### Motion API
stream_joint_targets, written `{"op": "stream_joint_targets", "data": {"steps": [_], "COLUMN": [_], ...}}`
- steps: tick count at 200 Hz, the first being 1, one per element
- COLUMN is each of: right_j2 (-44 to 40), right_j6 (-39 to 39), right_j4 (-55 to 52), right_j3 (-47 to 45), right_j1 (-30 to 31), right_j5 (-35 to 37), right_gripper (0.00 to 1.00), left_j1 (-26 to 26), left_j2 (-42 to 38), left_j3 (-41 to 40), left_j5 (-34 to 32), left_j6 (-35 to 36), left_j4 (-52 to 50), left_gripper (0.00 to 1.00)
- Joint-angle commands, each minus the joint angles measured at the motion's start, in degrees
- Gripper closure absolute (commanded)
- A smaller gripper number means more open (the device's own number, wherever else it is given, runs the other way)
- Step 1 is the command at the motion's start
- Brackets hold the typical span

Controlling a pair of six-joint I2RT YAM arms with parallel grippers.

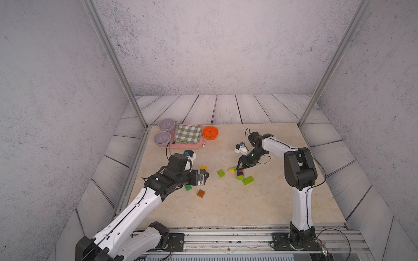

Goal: Assemble the letter r with lego
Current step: Place the lego brick at the center of the board.

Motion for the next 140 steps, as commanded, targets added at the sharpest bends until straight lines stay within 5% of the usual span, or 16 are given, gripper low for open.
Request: {"op": "stream_joint_targets", "data": {"steps": [1, 52, 112, 140], "right_j2": [-3.0, -19.5, -39.5, -46.4], "right_j6": [-0.4, 8.6, 37.1, 40.6], "right_j4": [1.3, 16.1, 29.1, 29.4], "right_j3": [-0.2, -12.6, -37.9, -44.5], "right_j1": [-0.5, -0.5, -0.4, -0.5], "right_j5": [4.9, 3.2, 17.7, 19.4], "right_gripper": [0.45, 0.28, 0.36, 0.42], "left_j1": [0.3, -0.2, -10.3, -12.6], "left_j2": [0.2, 3.7, 7.5, 13.4], "left_j3": [0.1, 1.6, -0.9, 0.2], "left_j5": [-0.1, -0.4, -6.8, -9.2], "left_j6": [0.9, 2.4, -1.1, -2.5], "left_j4": [0.0, -0.3, 4.8, 5.4], "left_gripper": [0.02, 0.02, 0.01, 0.04]}}
